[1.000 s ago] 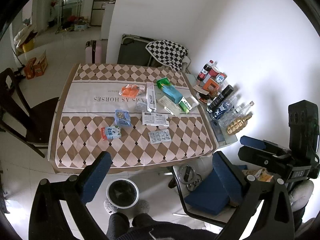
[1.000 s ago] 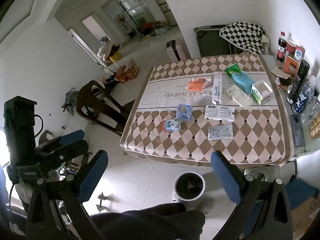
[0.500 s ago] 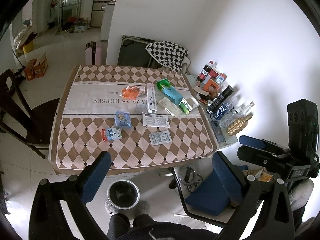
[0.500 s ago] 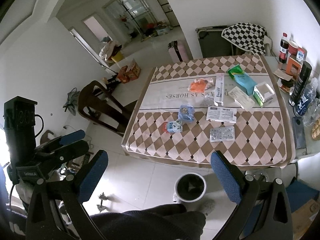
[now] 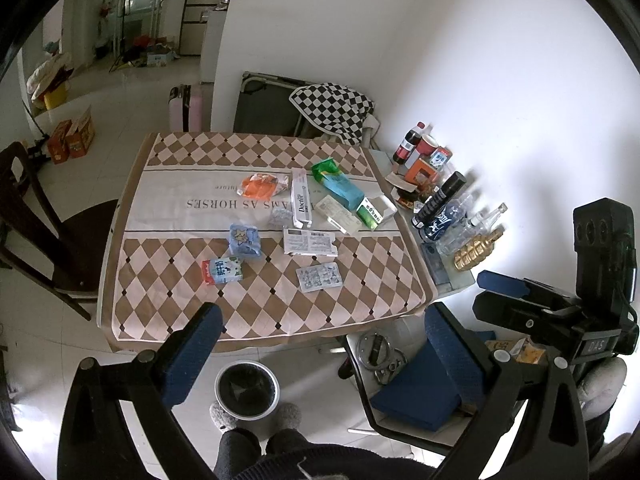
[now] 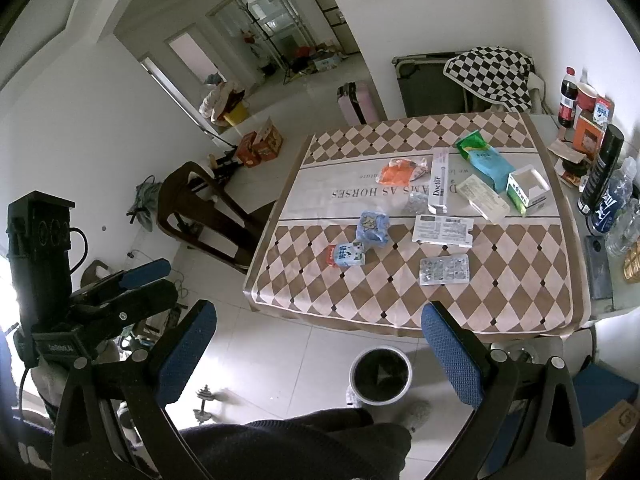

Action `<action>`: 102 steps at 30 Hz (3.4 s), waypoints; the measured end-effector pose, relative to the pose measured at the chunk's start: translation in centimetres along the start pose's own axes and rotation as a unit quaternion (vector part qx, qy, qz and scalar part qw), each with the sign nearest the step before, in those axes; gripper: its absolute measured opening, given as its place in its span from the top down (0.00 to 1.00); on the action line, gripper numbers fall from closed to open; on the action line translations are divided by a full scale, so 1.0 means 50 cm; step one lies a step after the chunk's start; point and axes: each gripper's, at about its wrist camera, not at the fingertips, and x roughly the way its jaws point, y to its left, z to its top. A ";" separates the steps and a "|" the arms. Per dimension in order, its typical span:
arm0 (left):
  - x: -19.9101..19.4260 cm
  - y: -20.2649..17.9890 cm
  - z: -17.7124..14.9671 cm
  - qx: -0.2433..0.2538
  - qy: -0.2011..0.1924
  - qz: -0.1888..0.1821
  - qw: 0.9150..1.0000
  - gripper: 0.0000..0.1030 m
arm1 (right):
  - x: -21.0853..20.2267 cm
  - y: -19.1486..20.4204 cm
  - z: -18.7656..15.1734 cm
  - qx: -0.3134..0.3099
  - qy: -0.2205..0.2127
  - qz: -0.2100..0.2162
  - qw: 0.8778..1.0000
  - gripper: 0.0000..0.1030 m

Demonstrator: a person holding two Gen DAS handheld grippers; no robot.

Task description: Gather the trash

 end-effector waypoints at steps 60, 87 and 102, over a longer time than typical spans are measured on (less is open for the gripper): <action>0.785 -0.045 0.291 -0.001 0.155 0.222 0.963 0.00 | 0.476 -0.655 0.289 0.167 0.102 -0.253 0.947 0.00; 1.082 -0.021 0.355 0.020 0.216 0.238 0.947 0.59 | 0.800 -0.976 0.394 0.096 0.266 -0.219 0.934 0.19; 0.709 -0.113 0.252 0.044 0.069 0.198 0.977 0.59 | 0.511 -0.651 0.306 0.144 0.096 -0.220 0.960 0.20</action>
